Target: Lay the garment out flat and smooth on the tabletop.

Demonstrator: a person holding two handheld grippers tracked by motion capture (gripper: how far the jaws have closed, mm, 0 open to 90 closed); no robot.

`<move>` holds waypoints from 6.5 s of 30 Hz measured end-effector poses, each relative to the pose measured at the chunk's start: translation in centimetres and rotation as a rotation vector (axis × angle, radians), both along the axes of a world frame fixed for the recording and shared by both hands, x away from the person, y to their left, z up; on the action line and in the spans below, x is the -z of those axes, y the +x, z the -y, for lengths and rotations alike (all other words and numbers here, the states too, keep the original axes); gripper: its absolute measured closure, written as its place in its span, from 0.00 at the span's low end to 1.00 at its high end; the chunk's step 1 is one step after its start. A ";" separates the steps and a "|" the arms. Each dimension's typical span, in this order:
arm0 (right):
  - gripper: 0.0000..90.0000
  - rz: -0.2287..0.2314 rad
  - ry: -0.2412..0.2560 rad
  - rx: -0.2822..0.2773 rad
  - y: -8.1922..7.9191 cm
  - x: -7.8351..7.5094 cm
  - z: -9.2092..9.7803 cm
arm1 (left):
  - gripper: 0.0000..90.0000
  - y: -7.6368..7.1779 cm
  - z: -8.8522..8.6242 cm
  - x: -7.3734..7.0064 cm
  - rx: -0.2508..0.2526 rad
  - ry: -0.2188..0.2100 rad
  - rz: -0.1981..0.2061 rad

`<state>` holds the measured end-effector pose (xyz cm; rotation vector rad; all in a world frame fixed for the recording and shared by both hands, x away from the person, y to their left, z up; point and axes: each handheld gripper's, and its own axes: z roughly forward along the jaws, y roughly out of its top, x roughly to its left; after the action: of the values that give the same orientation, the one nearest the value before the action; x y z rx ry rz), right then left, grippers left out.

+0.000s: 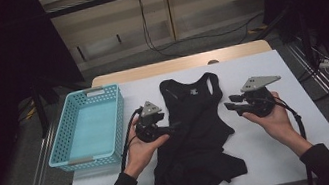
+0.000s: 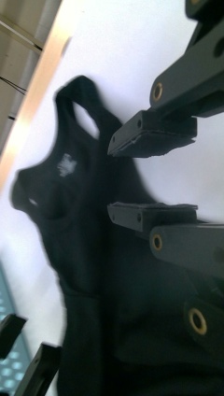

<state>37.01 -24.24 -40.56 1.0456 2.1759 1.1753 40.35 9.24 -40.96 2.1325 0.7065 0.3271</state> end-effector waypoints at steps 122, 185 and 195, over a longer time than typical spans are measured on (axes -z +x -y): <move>0.86 -0.113 -0.123 -0.149 -6.7 4.2 -2.2 | 0.59 -8.6 -0.3 2.1 0.112 0.010 -0.022; 1.00 -0.219 -0.236 -0.192 -7.8 4.7 -0.9 | 0.93 -9.7 -7.1 2.0 0.098 -0.015 -0.073; 1.00 -0.179 -0.314 -0.030 -6.3 4.4 3.2 | 0.94 -9.9 -7.2 1.8 0.097 -0.031 -0.060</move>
<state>30.73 -27.43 -45.00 1.0144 2.4220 0.7408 30.45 16.44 -42.77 2.1461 0.6354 0.1989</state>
